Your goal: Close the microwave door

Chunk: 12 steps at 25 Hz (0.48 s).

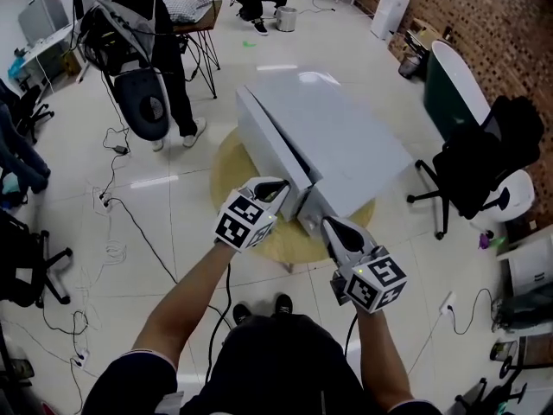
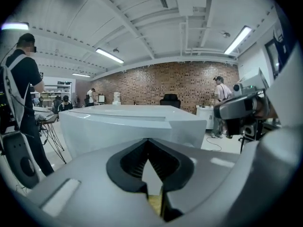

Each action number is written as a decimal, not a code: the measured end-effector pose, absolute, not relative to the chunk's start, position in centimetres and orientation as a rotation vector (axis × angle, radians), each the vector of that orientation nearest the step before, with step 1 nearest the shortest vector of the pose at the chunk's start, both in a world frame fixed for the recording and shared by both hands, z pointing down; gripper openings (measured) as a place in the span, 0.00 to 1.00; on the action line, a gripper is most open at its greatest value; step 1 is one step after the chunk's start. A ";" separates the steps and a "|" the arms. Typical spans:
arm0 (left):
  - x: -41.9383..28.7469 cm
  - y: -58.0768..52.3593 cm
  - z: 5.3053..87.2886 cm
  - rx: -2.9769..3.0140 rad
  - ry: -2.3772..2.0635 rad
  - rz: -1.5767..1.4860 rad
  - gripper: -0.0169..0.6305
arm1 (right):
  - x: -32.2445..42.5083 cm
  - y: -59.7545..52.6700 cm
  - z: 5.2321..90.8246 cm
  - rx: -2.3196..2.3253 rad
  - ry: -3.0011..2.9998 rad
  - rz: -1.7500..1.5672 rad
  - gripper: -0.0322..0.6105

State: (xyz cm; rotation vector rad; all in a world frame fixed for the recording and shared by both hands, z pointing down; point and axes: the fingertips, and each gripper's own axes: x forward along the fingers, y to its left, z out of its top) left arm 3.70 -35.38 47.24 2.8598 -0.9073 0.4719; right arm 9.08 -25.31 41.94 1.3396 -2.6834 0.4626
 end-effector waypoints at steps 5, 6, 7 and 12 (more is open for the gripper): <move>5.8 -35.2 46.9 2.886 -0.865 0.469 0.03 | 10.5 -25.4 42.2 1.366 -2.675 0.481 0.05; 6.0 -35.2 47.0 2.887 -0.860 0.471 0.03 | 10.5 -25.4 42.2 1.367 -2.676 0.484 0.05; 6.1 -35.2 47.0 2.888 -0.856 0.472 0.03 | 10.6 -25.5 42.2 1.367 -2.678 0.484 0.05; 6.1 -35.1 47.2 2.886 -0.860 0.484 0.03 | 10.8 -25.8 42.0 1.359 -2.689 0.480 0.05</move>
